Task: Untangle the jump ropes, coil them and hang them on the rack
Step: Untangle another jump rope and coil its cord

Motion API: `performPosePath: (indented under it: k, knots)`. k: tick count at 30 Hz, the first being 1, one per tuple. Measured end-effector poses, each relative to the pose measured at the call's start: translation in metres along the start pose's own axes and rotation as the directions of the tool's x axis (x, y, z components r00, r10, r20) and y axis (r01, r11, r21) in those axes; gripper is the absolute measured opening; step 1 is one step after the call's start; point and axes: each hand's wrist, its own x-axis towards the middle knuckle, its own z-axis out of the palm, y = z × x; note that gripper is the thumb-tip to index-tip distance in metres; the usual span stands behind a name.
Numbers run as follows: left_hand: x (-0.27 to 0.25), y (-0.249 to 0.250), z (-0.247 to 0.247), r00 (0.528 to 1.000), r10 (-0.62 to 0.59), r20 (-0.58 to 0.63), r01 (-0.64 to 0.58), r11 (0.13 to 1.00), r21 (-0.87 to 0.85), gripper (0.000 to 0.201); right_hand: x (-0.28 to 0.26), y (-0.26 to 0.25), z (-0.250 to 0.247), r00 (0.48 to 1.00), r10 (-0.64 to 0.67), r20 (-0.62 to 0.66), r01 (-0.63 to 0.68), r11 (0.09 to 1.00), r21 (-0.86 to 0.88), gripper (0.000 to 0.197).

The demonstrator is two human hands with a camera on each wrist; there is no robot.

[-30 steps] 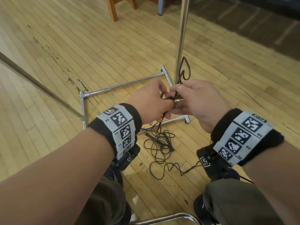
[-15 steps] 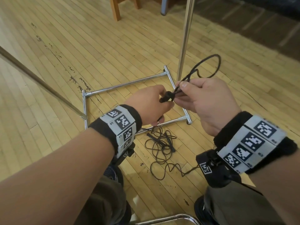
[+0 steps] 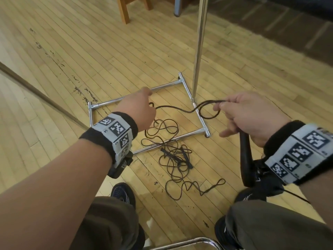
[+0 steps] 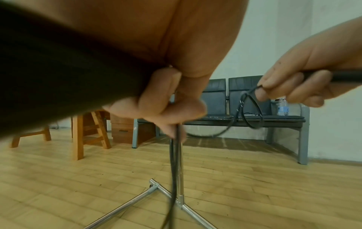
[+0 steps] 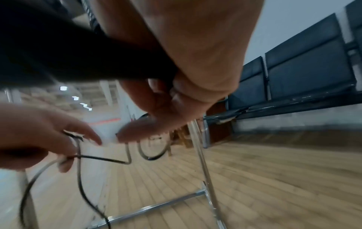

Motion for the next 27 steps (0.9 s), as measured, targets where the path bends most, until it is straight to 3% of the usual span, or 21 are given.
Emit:
performPosePath:
  k: [3,5,7,10,11,13,15,19,24,27]
  knots:
    - [0.001,0.006,0.002,1.000,-0.016,-0.006,0.016,1.000,-0.013,0.054,0.000,0.002,0.001,0.999,0.036,-0.001,-0.036,0.999,-0.019,0.017]
    - [0.002,0.010,0.002,1.000,-0.015,-0.008,0.015,0.998,-0.062,0.052,0.002,0.000,0.003,0.998,0.064,-0.029,-0.061,0.994,0.096,0.015]
    - [0.002,0.016,0.002,1.000,-0.023,0.011,0.025,0.972,-0.235,0.043,0.002,-0.004,0.007,0.993,0.106,-0.044,-0.094,0.969,0.229,0.011]
    - [-0.008,0.028,0.006,0.990,0.030,0.136,0.068,0.748,-0.660,0.042,-0.001,-0.010,0.016,0.989,0.147,0.013,-0.140,0.902,0.410,0.006]
    - [-0.013,0.033,0.008,0.976,0.105,0.189,0.070,0.674,-0.735,0.049,-0.002,-0.011,0.019,0.989,0.147,0.032,-0.146,0.888,0.437,0.007]
    - [-0.021,0.040,0.011,0.923,0.281,0.262,0.030,0.627,-0.778,0.068,-0.003,-0.012,0.024,0.991,0.129,0.046,-0.136,0.885,0.446,0.013]
    - [-0.026,0.046,0.013,0.879,0.380,0.288,-0.031,0.649,-0.760,0.082,-0.005,-0.015,0.027,0.993,0.104,0.049,-0.115,0.890,0.441,0.020]
    - [-0.028,0.049,0.010,0.875,0.410,0.256,-0.161,0.746,-0.646,0.097,-0.011,-0.023,0.029,0.992,0.065,0.106,-0.109,0.865,0.490,0.022]
    - [-0.032,0.053,0.013,0.879,0.412,0.239,-0.181,0.752,-0.633,0.090,-0.014,-0.023,0.037,0.993,0.094,0.076,-0.120,0.842,0.526,0.019]
    - [-0.034,0.058,0.016,0.900,0.378,0.217,-0.176,0.770,-0.613,0.069,-0.013,-0.023,0.036,0.991,0.100,0.090,-0.134,0.809,0.573,0.019]
